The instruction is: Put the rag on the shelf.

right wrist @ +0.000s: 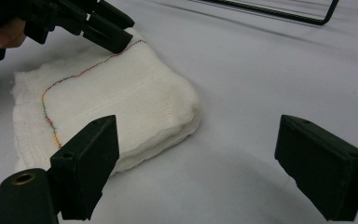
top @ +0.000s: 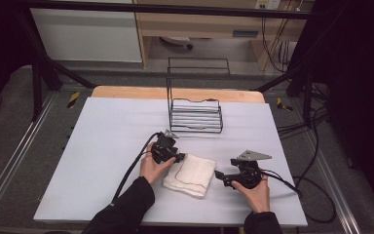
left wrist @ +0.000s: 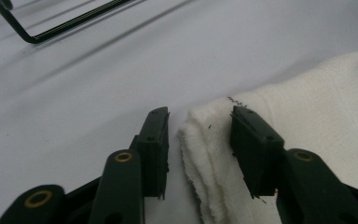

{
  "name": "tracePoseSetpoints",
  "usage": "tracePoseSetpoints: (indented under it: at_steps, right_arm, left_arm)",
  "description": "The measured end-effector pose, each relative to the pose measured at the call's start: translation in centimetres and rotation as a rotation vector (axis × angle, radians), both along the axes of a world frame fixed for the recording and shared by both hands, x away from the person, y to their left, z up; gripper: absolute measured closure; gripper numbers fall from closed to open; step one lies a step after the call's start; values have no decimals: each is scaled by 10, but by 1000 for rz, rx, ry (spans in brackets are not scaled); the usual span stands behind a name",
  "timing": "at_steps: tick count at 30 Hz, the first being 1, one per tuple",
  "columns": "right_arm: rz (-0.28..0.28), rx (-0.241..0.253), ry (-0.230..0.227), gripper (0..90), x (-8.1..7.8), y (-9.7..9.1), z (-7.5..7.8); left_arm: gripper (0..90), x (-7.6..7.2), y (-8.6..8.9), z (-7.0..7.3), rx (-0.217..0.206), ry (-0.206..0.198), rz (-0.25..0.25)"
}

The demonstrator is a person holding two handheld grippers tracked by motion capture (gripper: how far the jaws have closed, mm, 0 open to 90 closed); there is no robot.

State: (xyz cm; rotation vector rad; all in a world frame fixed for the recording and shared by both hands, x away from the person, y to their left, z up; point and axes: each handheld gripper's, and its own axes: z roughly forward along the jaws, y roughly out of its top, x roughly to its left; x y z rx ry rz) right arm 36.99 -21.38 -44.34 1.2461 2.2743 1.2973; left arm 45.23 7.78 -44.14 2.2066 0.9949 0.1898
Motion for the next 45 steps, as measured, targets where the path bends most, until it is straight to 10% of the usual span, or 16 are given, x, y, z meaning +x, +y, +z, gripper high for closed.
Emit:
tracePoseSetpoints:
  at_steps: [28,45]
  right_arm:
    - [-69,-2,52,48,26,14,-2]
    - [-69,-16,101,576,30,26,-13]
  left_arm:
    - [777,-7,-8,1,32,-17,-19]
    - [774,-7,-8,0,33,-24,-35]
